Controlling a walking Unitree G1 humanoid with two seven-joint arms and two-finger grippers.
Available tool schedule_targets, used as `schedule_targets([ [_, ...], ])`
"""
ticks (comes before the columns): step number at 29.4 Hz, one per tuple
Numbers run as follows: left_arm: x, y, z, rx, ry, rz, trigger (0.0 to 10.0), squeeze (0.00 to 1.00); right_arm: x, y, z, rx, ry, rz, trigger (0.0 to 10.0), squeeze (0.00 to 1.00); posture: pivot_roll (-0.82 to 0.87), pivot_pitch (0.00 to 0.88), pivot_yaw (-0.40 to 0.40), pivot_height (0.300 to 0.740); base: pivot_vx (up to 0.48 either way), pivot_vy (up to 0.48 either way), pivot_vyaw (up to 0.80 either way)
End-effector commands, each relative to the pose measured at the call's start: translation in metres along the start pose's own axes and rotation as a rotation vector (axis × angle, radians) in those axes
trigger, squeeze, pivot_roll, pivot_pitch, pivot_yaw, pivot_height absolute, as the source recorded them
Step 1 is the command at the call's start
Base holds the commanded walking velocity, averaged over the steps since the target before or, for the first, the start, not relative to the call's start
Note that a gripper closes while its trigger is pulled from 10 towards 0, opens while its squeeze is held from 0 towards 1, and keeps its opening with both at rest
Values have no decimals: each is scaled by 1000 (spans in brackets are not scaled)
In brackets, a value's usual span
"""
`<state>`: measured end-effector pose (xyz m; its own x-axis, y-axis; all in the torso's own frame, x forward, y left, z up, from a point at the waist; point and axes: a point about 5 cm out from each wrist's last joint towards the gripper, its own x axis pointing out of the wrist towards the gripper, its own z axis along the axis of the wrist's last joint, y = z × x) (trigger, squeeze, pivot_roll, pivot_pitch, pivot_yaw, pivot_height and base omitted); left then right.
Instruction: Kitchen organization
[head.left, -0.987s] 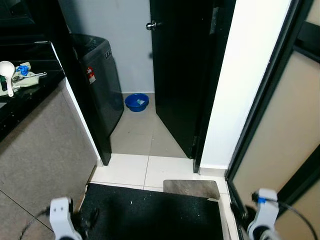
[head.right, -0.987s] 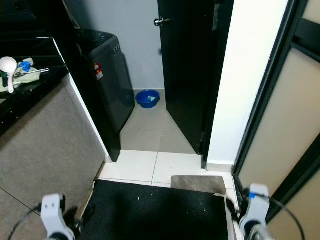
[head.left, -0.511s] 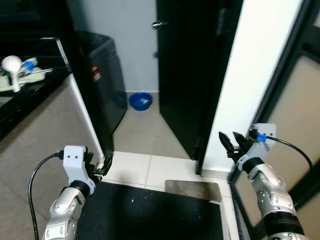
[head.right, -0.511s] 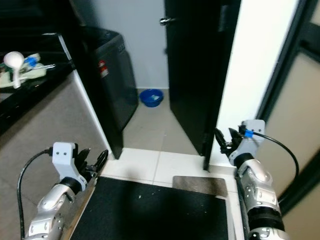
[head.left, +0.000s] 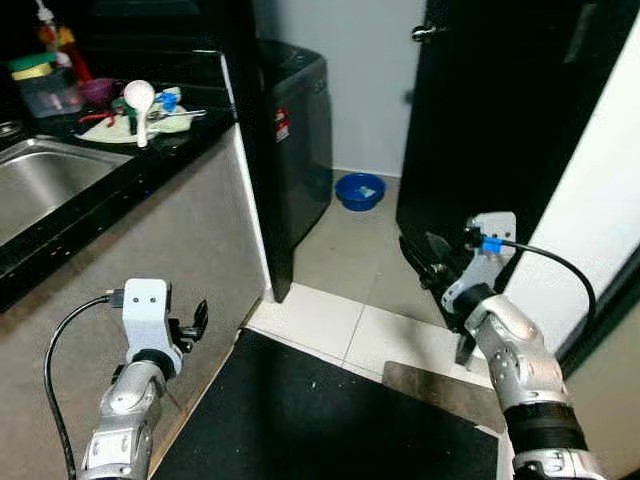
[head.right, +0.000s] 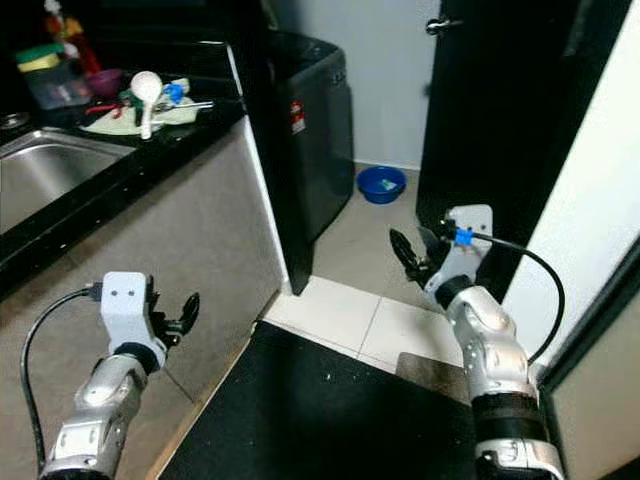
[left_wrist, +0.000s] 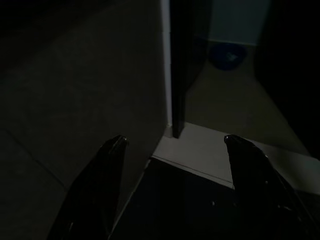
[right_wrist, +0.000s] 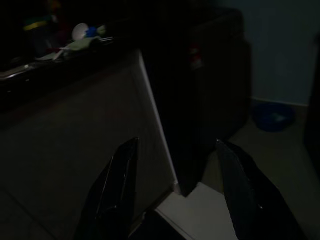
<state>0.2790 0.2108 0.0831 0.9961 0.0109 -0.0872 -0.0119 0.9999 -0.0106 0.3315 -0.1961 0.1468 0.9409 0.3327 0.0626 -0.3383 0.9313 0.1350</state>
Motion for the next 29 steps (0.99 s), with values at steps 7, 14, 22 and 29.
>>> schedule_targets([
  [7, 1, -18, 7, -20, 3, -53, 10000, 0, 9, 19, 15, 9, -36, 57, 10000, 0, -41, 0, 38, 740, 0, 0, 789],
  [14, 2, -27, 12, -34, -2, -94, 10000, 0, 10, 23, 15, 16, -41, 62, 10000, 0, -40, 0, 43, 740, 0, 0, 788],
  [22, 3, -31, 18, -25, 3, -92, 10000, 0, 10, 24, 16, 20, -38, 61, 10000, 0, -40, 0, 45, 740, 0, -229, 788],
  [29, 5, -30, 19, -15, 5, -85, 10000, 0, 10, 25, 16, 18, -37, 62, 10000, 0, -38, 0, 47, 740, 0, 0, 788],
])
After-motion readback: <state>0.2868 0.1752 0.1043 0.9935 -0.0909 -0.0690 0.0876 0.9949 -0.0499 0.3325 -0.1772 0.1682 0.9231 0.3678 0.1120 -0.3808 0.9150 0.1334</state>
